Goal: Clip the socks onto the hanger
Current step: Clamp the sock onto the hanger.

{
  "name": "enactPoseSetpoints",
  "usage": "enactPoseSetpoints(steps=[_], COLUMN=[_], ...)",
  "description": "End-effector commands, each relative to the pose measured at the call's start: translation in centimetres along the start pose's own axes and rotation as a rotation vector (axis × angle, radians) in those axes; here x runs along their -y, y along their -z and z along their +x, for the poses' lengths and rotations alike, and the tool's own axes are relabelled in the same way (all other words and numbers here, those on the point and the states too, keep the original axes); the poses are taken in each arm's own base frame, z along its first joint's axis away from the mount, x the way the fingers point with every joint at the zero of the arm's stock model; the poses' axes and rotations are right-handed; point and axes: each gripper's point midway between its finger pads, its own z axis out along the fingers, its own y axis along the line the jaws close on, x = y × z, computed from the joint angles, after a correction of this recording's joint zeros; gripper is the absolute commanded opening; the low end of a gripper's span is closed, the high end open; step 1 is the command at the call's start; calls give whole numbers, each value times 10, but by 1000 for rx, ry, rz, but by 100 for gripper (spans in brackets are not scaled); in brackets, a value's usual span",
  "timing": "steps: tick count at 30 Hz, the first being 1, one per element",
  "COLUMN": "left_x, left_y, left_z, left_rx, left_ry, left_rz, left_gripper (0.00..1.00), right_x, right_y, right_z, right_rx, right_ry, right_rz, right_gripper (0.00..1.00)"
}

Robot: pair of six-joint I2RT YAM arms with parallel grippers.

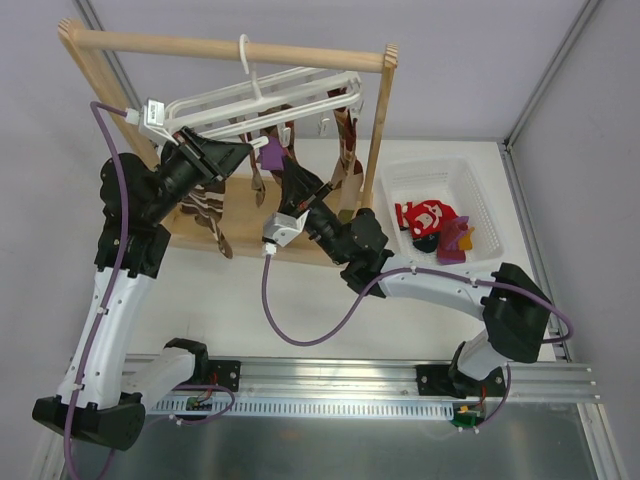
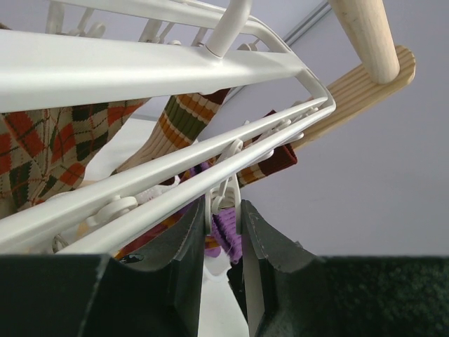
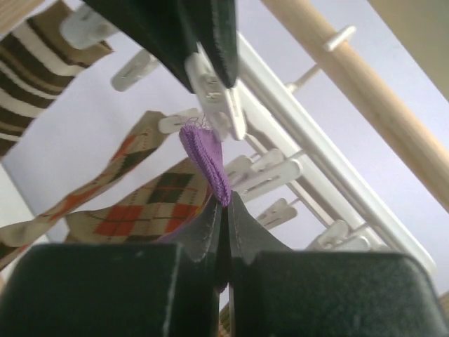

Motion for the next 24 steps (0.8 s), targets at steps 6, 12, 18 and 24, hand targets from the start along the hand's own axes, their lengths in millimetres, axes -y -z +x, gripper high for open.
enactPoseSetpoints(steps=[6,12,18,24], left_x=[15,17,15,16], left_y=[10,13,15,13], left_z=[6,6,5,5], left_rx=[-35,-35,-28,-35], left_ry=[19,16,15,18], left_rz=[27,27,14,20], left_gripper=[12,12,12,12], right_x=[54,57,57,52], right_y=[0,-1,1,-1], right_z=[-15,-9,-3,-3], right_rx=[51,24,8,11], right_ry=[31,57,98,112], right_rz=[150,184,208,206], right_gripper=[1,1,1,1])
